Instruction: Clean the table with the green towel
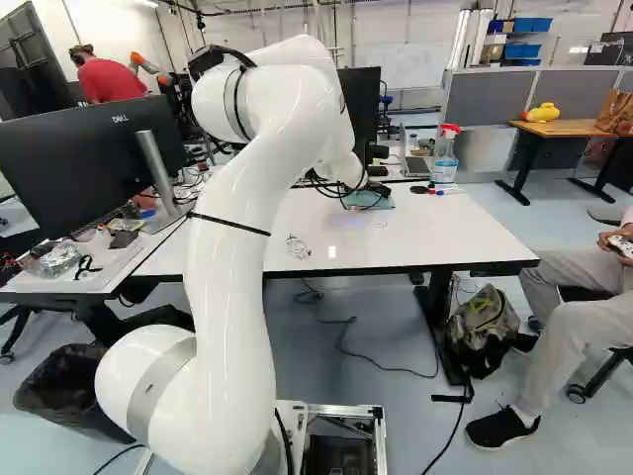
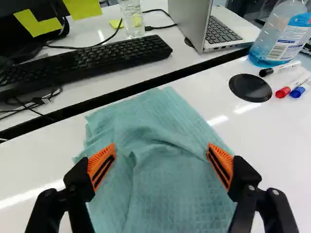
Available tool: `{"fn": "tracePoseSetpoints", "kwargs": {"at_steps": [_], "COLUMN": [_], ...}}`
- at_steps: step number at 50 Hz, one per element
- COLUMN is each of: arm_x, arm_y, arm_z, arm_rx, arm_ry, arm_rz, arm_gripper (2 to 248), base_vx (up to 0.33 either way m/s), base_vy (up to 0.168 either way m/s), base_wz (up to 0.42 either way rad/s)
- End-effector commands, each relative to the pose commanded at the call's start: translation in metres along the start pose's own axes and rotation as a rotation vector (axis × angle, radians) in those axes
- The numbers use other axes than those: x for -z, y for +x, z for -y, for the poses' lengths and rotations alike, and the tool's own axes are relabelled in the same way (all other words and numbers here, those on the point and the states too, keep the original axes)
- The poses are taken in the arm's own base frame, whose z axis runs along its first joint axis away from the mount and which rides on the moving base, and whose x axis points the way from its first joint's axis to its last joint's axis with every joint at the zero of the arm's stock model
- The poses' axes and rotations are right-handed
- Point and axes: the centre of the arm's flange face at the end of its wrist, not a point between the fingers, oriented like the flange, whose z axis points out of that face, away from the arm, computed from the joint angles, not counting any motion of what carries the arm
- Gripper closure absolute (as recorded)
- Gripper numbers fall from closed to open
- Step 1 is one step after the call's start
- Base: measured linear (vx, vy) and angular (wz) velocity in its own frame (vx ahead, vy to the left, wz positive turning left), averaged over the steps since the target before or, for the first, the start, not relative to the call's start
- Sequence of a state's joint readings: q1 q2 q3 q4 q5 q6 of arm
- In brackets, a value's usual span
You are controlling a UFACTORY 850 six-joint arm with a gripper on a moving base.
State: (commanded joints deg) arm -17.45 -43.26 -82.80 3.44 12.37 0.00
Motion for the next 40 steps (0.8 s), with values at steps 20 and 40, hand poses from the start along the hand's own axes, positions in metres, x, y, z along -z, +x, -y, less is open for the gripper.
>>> {"fn": "tracePoseSetpoints", "kwargs": {"at_steps": [20, 40], "arm_x": [0.0, 0.0], "arm_y": [0.0, 0.0], "arm_z": [0.0, 0.0], "arm_rx": [0.0, 0.0], "arm_ry": [0.0, 0.0], "arm_rz": [0.0, 0.0], "arm_gripper": [64, 199], "base_vx": [0.0, 0.0], "base_vy": [0.0, 0.0], "base_wz": [0.0, 0.0]}}
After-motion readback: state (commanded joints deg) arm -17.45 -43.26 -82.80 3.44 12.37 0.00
